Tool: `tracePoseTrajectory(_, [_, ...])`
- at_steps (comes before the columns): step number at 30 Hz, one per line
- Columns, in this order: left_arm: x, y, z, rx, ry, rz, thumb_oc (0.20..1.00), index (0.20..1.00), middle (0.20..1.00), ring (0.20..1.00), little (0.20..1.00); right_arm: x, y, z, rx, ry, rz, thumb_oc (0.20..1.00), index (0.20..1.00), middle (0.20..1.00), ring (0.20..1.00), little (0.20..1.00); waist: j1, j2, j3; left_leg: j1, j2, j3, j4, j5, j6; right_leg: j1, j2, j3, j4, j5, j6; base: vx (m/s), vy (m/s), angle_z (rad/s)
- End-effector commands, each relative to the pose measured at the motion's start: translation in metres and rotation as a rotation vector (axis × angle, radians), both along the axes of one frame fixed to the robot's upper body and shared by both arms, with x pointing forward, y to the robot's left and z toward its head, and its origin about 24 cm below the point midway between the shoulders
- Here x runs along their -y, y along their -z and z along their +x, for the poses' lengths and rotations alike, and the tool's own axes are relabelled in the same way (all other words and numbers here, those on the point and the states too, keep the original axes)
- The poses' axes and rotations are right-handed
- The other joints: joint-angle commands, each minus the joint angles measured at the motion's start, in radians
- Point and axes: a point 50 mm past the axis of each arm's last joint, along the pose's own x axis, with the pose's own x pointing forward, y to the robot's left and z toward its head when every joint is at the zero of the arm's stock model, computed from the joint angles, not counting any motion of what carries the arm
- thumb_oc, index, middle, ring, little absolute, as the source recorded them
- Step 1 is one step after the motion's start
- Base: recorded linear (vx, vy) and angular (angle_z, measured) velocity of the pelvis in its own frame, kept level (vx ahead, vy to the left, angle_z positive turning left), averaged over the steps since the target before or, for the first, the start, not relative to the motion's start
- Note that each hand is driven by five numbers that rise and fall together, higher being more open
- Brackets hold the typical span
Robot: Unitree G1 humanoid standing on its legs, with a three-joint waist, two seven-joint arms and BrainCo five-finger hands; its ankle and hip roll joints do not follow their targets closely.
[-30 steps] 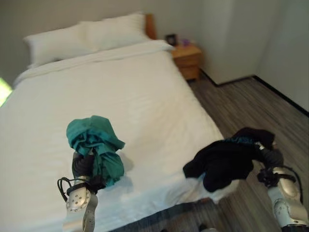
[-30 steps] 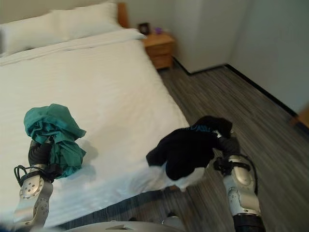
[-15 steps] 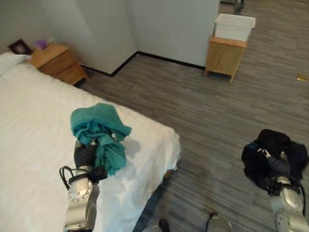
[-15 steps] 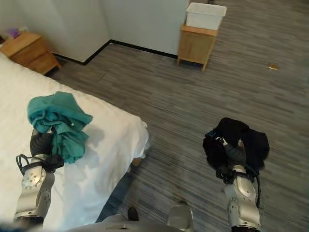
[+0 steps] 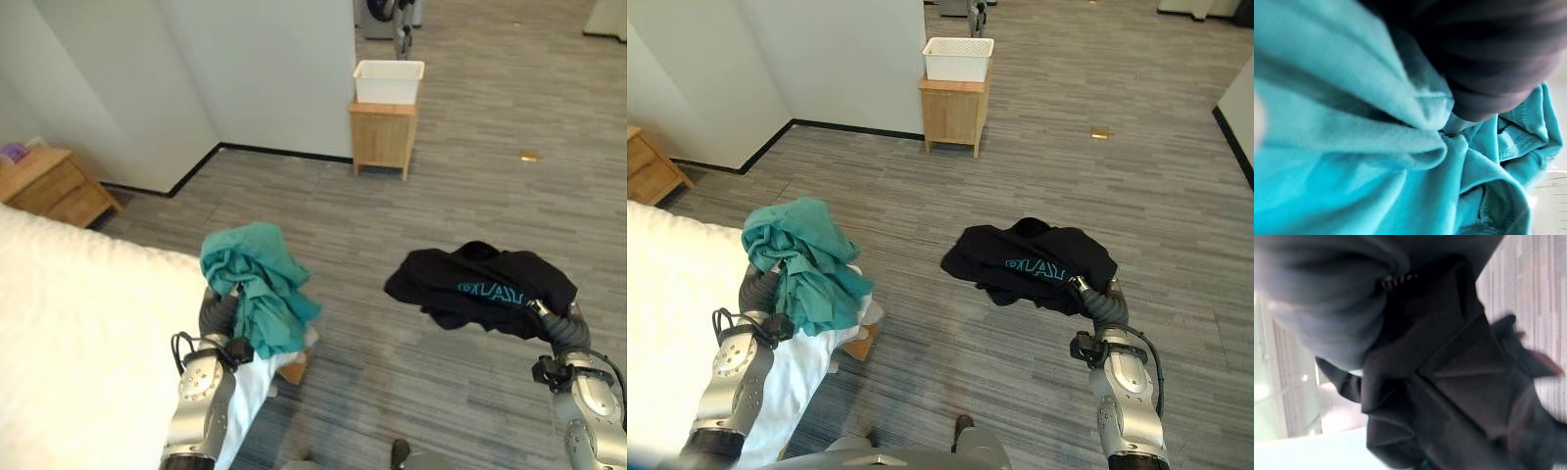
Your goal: Pick up bed clothes into laundry basket.
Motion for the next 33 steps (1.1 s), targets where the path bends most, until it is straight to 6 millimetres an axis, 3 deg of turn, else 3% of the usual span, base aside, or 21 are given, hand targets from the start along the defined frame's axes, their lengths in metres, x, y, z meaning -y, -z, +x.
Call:
tracePoseTrajectory(1, [-0.027,-0.029,0.000,0.133,-0.063,0.064,0.200,0.200,0.200,0.200,0.200,-0.011,-0.027,0.015,0.141,-0.103,-0.068,0.200,0.200,0.200,0.200,0.200,0.031,-0.021,-0.020,-0.042,-0.061,-0.071,-0.017,0.060,0.036,0.070,0.040,0.050,-0.122,0.091,0.053,0.08,-0.088,-0.11])
tracePoseTrajectory(4, [-0.030,-0.031,-0.001,0.138,-0.065,0.091,0.200,0.200,0.200,0.200,0.200,-0.016,-0.022,0.017,0.142,-0.098,-0.033,0.200,0.200,0.200,0.200,0.200,0.028,-0.005,-0.035,0.002,-0.057,-0.087,-0.074,0.072,0.048,0.071,0.061,0.076,-0.138,0.099,0.053,0.08,0.021,-0.84])
tracePoseTrajectory(10, [-0.037,-0.048,0.004,0.194,-0.091,0.135,0.200,0.200,0.200,0.200,0.200,-0.032,-0.013,0.019,0.102,-0.171,0.005,0.200,0.200,0.200,0.200,0.200,0.023,0.002,-0.054,0.033,-0.057,-0.065,-0.093,0.067,0.066,0.076,0.049,0.073,-0.125,0.083,0.055,0.08,0.079,-0.18])
tracePoseTrajectory(14, [-0.043,-0.046,0.000,0.187,-0.135,0.135,0.200,0.200,0.200,0.200,0.200,-0.025,-0.018,0.021,0.102,-0.161,-0.028,0.200,0.200,0.200,0.200,0.200,0.027,-0.003,-0.058,0.042,-0.062,-0.052,-0.086,0.058,0.079,0.078,0.036,0.084,-0.116,0.088,0.059,0.07,0.082,0.01])
tracePoseTrajectory(18, [-0.062,-0.040,-0.012,0.154,-0.243,0.138,0.200,0.200,0.200,0.200,0.200,-0.019,-0.024,0.027,0.147,-0.097,-0.011,0.200,0.200,0.200,0.200,0.200,0.043,-0.008,-0.059,0.049,-0.066,-0.045,-0.086,0.043,0.094,0.067,0.024,0.101,-0.094,0.084,0.069,0.04,0.073,-0.07])
tracePoseTrajectory(20, [-0.080,-0.045,-0.021,0.160,-0.339,0.159,0.200,0.200,0.200,0.200,0.200,-0.020,-0.028,0.032,0.168,-0.090,-0.017,0.200,0.200,0.200,0.200,0.200,0.060,0.002,-0.041,0.063,-0.061,-0.030,-0.091,0.025,0.110,0.025,0.019,0.086,0.017,0.064,0.087,0.08,0.105,-0.14])
tracePoseTrajectory(22, [-0.086,-0.046,-0.024,0.161,-0.368,0.170,0.200,0.200,0.200,0.200,0.200,-0.022,-0.030,0.034,0.177,-0.099,-0.016,0.200,0.200,0.200,0.200,0.200,0.066,0.006,-0.030,0.069,-0.056,-0.020,-0.092,0.021,0.114,-0.017,0.016,0.076,0.094,0.069,0.103,0.06,0.085,-0.42])
tracePoseTrajectory(23, [-0.094,-0.049,-0.027,0.160,-0.400,0.199,0.200,0.200,0.200,0.200,0.200,-0.026,-0.027,0.036,0.166,-0.112,-0.009,0.200,0.200,0.200,0.200,0.200,0.065,0.008,-0.012,0.091,-0.056,-0.015,-0.099,0.011,0.120,-0.095,-0.001,0.067,0.205,0.143,0.142,0.13,0.093,-0.39])
tracePoseTrajectory(24, [-0.096,-0.050,-0.027,0.160,-0.411,0.204,0.200,0.200,0.200,0.200,0.200,-0.028,-0.024,0.035,0.155,-0.119,-0.001,0.200,0.200,0.200,0.200,0.200,0.058,0.008,-0.002,0.108,-0.052,-0.020,-0.106,0.009,0.120,-0.141,0.004,0.056,0.207,0.162,0.139,0.19,0.063,-0.33])
tracePoseTrajectory(27, [-0.096,-0.053,-0.027,0.179,-0.419,0.199,0.200,0.200,0.200,0.200,0.200,-0.028,-0.022,0.033,0.148,-0.124,0.009,0.200,0.200,0.200,0.200,0.200,0.036,0.017,0.003,0.142,-0.039,-0.038,-0.128,-0.004,0.114,-0.184,0.020,0.034,0.140,0.163,0.117,0.25,-0.038,-0.01])
tracePoseTrajectory(28, [-0.094,-0.053,-0.025,0.179,-0.401,0.197,0.200,0.200,0.200,0.200,0.200,-0.026,-0.021,0.030,0.138,-0.118,0.006,0.200,0.200,0.200,0.200,0.200,0.017,0.011,0.007,0.176,-0.034,-0.049,-0.145,-0.022,0.105,-0.223,0.020,0.024,0.057,0.177,0.111,0.36,-0.100,0.36])
tracePoseTrajectory(31, [-0.089,-0.053,-0.019,0.176,-0.377,0.190,0.200,0.200,0.200,0.200,0.200,-0.026,-0.019,0.028,0.127,-0.115,0.000,0.200,0.200,0.200,0.200,0.200,-0.009,0.009,0.009,0.221,-0.013,-0.073,-0.158,-0.050,0.088,-0.259,0.018,0.020,-0.037,0.213,0.120,0.32,-0.092,0.21])
tracePoseTrajectory(33, [-0.083,-0.053,-0.013,0.176,-0.332,0.204,0.200,0.200,0.200,0.200,0.200,-0.025,-0.017,0.026,0.114,-0.114,-0.010,0.200,0.200,0.200,0.200,0.200,-0.036,0.009,0.003,0.276,0.027,-0.097,-0.160,-0.093,0.065,-0.277,0.004,0.037,-0.095,0.242,0.137,0.50,-0.183,0.31])
